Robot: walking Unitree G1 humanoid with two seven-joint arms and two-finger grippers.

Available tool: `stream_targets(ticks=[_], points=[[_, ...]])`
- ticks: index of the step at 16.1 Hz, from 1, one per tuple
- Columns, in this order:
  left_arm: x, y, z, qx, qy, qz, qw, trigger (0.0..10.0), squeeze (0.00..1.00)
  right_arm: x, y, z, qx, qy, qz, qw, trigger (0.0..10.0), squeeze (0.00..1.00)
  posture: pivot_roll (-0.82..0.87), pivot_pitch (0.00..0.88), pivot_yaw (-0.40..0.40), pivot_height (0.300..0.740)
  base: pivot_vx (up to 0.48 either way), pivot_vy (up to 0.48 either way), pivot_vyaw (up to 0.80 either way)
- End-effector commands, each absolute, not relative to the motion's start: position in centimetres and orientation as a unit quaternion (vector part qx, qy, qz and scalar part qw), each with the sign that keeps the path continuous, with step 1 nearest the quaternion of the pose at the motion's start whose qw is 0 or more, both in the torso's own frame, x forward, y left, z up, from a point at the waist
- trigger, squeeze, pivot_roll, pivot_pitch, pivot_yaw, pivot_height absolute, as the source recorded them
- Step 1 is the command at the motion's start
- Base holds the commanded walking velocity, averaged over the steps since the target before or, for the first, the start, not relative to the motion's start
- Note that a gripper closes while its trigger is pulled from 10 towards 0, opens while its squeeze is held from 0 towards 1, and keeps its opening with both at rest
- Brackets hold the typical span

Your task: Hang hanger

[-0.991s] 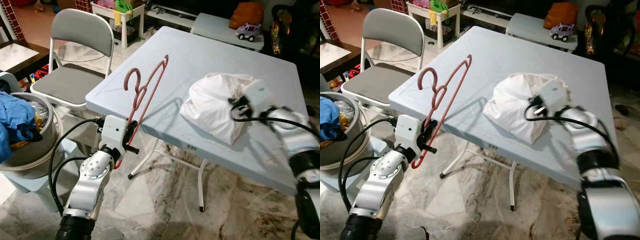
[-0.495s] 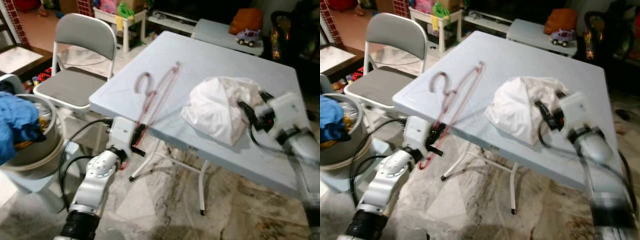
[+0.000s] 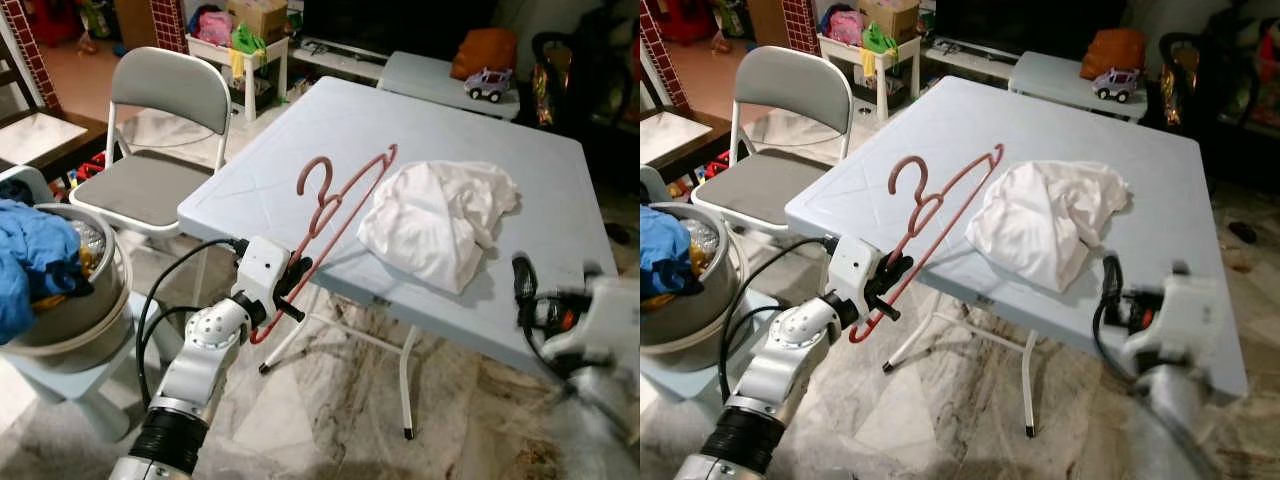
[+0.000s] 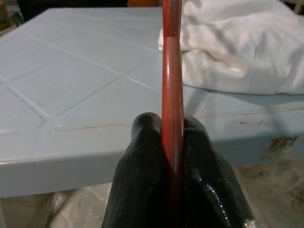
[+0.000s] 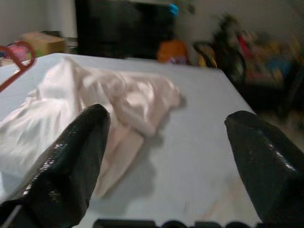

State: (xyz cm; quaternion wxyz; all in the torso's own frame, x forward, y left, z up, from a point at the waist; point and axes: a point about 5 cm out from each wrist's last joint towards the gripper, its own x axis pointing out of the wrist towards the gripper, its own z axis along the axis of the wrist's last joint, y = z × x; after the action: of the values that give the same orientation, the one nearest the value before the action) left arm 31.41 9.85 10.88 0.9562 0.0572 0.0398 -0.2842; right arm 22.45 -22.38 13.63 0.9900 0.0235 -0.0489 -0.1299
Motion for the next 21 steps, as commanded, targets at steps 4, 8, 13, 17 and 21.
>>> stream_targets(ticks=[4, 8, 13, 17, 21], points=[[31.8, 8.0, 11.3, 0.062, 0.031, -0.299, 0.952, 10.0, 0.0, 22.1, -21.6, 14.1, 0.052, -0.061, -0.17, 0.982, 10.0, 1.0, 0.12, 0.0, -0.09, 0.74, 0.0, 0.0, 0.0], [32.1, 7.9, 11.3, 0.065, 0.032, -0.286, 0.955, 10.0, 0.0, 22.0, -21.9, 13.6, 0.073, -0.049, -0.195, 0.977, 10.0, 0.0, 0.13, 0.0, -0.083, 0.74, 0.0, 0.0, 0.0], [32.5, 7.6, 11.1, 0.08, 0.037, -0.287, 0.954, 10.0, 0.0, 22.2, -21.9, 13.3, 0.084, -0.04, -0.202, 0.975, 10.0, 0.0, 0.13, 0.0, -0.076, 0.74, 0.0, 0.0, -0.79], [32.5, 7.5, 11.1, 0.075, 0.038, -0.291, 0.953, 10.0, 0.0, 22.1, -22.1, 13.0, 0.088, -0.035, -0.207, 0.974, 10.0, 0.0, 0.12, 0.0, -0.072, 0.74, 0.0, 0.0, -0.78], [32.5, 7.6, 10.8, 0.066, 0.046, -0.292, 0.953, 10.0, 0.0, 22.2, -22.1, 12.9, 0.089, -0.032, -0.205, 0.974, 10.0, 0.0, 0.13, 0.0, -0.077, 0.74, 0.0, 0.099, -0.54]])
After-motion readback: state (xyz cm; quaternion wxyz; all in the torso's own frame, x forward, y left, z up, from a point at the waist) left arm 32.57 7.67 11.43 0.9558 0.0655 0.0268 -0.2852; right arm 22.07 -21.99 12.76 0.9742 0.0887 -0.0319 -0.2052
